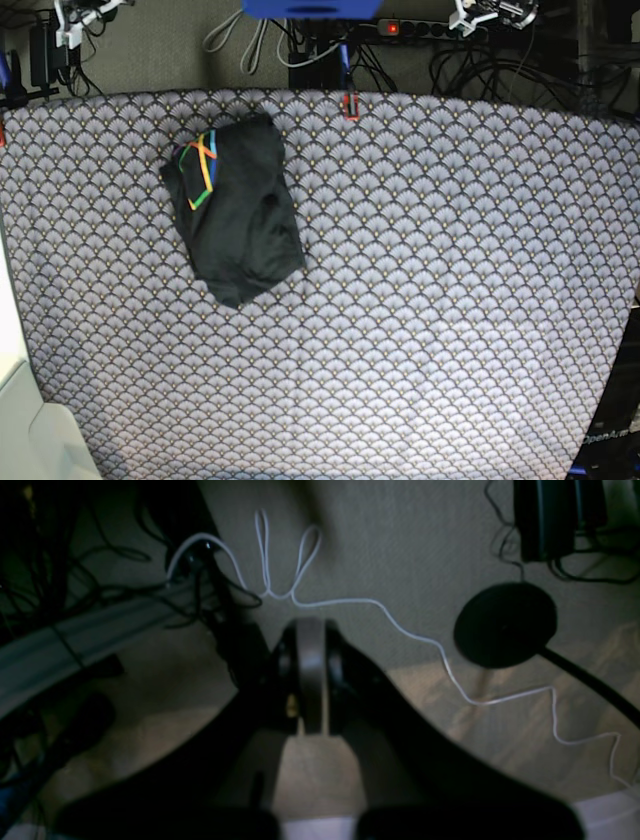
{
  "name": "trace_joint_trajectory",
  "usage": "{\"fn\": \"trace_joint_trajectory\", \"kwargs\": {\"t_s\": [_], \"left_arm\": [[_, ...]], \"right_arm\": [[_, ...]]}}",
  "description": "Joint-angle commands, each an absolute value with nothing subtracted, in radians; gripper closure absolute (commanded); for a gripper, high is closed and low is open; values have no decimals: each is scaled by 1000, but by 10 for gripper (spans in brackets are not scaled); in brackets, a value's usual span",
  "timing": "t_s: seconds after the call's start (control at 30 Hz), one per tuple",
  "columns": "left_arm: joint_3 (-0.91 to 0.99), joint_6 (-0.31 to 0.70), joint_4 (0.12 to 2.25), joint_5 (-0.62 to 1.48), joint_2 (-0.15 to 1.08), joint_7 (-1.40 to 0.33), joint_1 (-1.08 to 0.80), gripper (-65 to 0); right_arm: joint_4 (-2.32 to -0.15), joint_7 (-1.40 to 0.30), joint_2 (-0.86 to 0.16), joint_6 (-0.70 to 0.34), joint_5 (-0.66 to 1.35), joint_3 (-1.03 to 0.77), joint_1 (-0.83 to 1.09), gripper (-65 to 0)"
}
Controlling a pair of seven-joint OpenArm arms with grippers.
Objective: Fold the T-shirt properly
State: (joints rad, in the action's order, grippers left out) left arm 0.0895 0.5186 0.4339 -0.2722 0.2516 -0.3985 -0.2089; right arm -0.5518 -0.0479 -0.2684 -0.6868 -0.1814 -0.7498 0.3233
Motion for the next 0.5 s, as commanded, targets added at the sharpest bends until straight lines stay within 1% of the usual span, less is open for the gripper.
{"fn": "trace_joint_trajectory", "kwargs": {"t_s": [0.0, 0.1, 0.23, 0.27, 0.33, 0.4, 0.47], "left_arm": [[91, 507, 417, -269, 254, -383, -199, -2], [91, 435, 325, -269, 229, -292, -163, -2], [93, 259, 186, -269, 188, -217, -101, -2], [93, 225, 168, -269, 179, -203, -93, -2], [93, 171, 162, -268, 156, -191, -85, -2], [120, 148, 162, -268, 134, -188, -85, -2], [173, 137, 162, -268, 111, -188, -85, -2]], "right_arm": [[-527, -5, -280, -698, -200, -751, 308, 0], [-404, 51, -280, -698, -302, -751, 257, 0], [-263, 117, -274, -698, -464, -722, 203, 0], [-240, 124, -274, -679, -492, -705, 196, 0], [-208, 143, -260, -587, -530, -677, 186, 0], [-203, 165, -237, -499, -558, -645, 186, 0], [-202, 177, -225, -435, -562, -611, 183, 0]]}}
